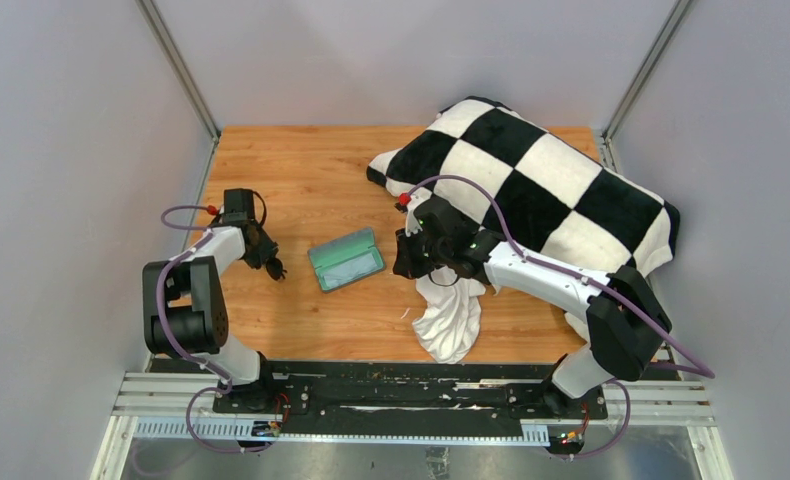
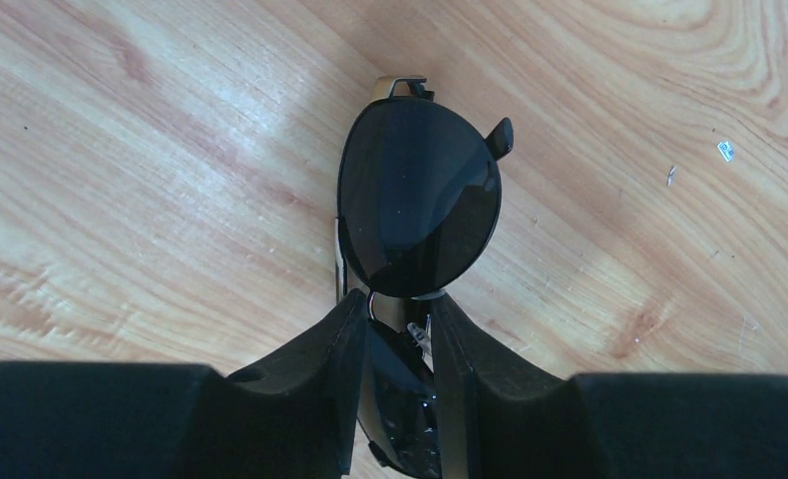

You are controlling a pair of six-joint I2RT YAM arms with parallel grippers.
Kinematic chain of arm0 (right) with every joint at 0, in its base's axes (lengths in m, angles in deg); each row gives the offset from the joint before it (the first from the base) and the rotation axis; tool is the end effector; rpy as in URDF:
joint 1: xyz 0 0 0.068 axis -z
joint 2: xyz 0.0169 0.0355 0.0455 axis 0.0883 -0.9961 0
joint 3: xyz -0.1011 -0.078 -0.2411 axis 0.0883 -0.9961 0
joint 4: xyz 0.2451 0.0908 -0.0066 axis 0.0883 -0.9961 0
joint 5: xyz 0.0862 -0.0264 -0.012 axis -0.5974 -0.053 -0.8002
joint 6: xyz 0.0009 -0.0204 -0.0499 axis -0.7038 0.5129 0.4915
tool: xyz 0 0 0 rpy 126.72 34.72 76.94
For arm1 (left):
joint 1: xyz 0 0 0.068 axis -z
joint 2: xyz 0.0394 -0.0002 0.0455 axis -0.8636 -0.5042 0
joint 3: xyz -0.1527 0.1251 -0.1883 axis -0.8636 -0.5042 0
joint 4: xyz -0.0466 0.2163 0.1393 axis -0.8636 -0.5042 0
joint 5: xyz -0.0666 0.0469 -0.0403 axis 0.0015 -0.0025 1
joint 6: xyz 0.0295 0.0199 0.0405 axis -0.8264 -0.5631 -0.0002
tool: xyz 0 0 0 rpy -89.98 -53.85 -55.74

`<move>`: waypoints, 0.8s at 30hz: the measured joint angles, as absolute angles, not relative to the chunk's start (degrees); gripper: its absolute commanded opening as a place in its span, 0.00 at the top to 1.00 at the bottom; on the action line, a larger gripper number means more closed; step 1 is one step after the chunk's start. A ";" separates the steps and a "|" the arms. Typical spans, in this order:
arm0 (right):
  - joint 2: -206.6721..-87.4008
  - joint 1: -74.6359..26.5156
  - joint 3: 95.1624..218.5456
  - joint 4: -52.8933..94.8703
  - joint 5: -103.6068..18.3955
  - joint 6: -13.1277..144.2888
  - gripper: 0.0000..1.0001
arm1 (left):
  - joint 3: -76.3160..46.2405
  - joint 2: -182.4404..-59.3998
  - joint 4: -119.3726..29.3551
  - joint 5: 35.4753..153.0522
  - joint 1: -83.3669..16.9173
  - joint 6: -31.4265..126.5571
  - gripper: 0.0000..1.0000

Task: Organize the sunglasses
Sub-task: Pick up the sunglasses from the center of the board.

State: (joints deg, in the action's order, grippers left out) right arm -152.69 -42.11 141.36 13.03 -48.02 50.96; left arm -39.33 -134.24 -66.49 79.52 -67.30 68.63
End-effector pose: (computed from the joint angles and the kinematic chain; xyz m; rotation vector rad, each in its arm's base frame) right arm 0.2251 0.2547 0.2585 -0.6501 2.2278 0.8966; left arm 0.2900 0.0428 0.1677 -0.9345 2.4378 -0.0062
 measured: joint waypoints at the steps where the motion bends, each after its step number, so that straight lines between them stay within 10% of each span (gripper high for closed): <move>1: -152.69 -42.11 141.36 13.03 -48.02 50.96 0.89 | -39.33 -134.44 -66.44 79.54 -67.30 68.80 0.69; 24: -152.91 -42.11 141.36 13.00 -48.59 50.94 0.89 | -37.38 -133.30 -67.41 81.03 -67.30 67.36 0.80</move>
